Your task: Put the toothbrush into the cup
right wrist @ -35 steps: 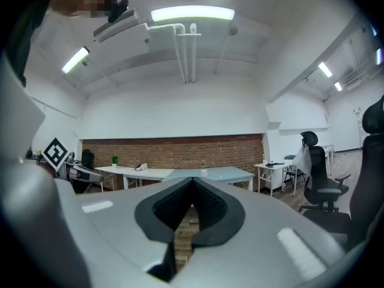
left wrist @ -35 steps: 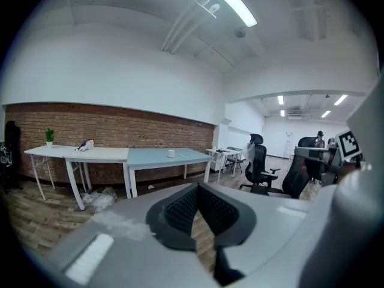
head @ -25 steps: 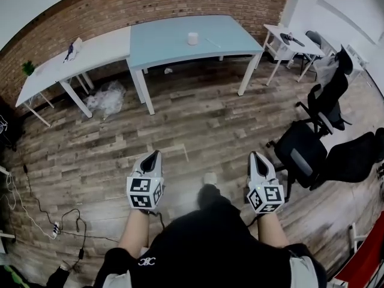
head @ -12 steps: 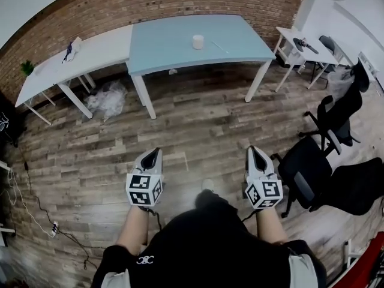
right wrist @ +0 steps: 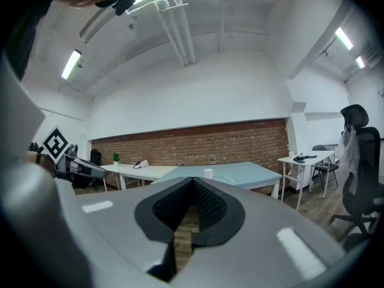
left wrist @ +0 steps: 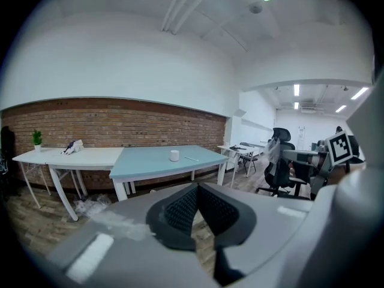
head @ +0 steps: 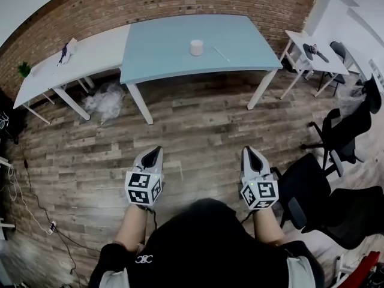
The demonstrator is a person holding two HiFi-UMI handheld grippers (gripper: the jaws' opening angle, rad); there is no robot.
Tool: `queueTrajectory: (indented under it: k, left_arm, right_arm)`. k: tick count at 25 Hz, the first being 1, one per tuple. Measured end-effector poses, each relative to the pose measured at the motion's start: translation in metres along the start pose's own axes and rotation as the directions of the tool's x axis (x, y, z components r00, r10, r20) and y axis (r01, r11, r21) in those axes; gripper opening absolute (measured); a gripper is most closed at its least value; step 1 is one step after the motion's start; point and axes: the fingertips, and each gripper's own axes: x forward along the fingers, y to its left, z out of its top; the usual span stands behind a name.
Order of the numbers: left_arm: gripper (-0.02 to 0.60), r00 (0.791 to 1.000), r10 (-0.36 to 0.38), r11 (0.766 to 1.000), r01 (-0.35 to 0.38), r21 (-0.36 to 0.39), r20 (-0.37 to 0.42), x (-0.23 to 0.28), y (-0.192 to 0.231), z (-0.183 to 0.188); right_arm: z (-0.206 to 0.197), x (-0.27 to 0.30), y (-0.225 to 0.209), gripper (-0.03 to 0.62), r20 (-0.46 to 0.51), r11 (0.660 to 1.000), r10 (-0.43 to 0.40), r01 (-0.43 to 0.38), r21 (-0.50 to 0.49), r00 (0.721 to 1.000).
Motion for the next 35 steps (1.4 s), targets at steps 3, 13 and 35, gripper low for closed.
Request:
queueTrajectory:
  k: [3,13,35]
  left_arm:
    - [0.008,1.000,0.005,1.000,-0.005,0.006,-0.001,0.025,-0.004,0.014]
    - [0.008,0.999,0.048,0.999,-0.048,-0.017,-0.020,0.071,0.006,0.025]
    - [0.008,0.999,-0.043,0.999,0.043,0.000,-0.015,0.236,0.069,0.070]
  right_arm:
    - [0.005,0.022,-0.016,0.008,-0.005,1.000,0.024,-0.024,-0.003,1.000]
    - [-0.002,0.071,-0.050,0.008,-0.038,0.998,0.060,-0.059,0.009,0.998]
    - [-0.007,0.204,-0.110,0.008,-0.077,1.000,-0.025,0.026,0.004,0.997]
